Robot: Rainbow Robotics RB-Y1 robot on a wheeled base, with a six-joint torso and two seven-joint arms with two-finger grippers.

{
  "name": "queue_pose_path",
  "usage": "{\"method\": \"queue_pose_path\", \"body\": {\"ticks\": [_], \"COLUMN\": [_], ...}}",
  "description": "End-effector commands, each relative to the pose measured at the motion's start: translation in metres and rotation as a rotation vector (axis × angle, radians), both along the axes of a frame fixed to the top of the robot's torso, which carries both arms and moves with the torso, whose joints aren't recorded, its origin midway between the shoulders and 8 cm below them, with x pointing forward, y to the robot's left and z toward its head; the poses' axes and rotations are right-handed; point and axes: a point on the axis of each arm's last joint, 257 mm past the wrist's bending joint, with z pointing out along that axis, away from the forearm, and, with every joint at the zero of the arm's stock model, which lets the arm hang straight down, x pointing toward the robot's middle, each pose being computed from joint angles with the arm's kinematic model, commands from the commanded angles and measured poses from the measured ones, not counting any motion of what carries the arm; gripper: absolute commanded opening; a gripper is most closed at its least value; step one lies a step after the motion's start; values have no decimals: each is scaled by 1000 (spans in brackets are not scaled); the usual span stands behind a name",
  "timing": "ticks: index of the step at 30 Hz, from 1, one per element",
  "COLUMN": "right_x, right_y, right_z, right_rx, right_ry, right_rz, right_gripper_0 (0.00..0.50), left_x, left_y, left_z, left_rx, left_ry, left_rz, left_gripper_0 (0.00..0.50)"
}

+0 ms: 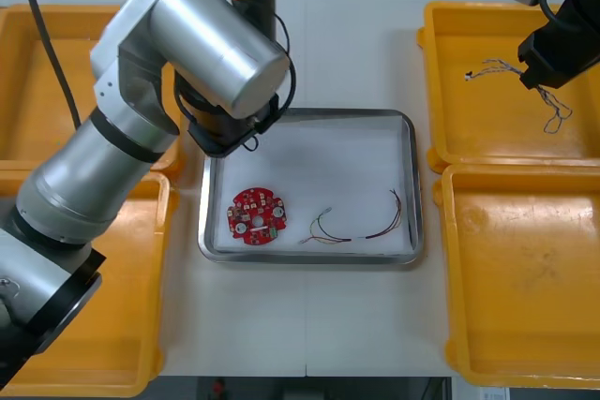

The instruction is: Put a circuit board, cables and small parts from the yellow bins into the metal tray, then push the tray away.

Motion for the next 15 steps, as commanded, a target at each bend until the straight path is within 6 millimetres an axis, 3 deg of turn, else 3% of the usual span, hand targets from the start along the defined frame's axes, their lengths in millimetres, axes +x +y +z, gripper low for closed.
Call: {"method": "queue_pose_path", "body": {"ticks": [1, 15], "right_x": [-7, -14], "right_y": [-14, -8], "right_z": [20, 23], "right_rx": [-29, -24], "right_ry": [-40, -34], "right_rz": [31, 57], "right_gripper_0": [0, 0], "left_x": [-2, 3], "left_y": [-30, -33], "left_z": [-2, -32], "left_rx": [6, 71], "left_ry": [-67, -102], "left_rz": [-51, -80], "left_gripper_0": [0, 0]}}
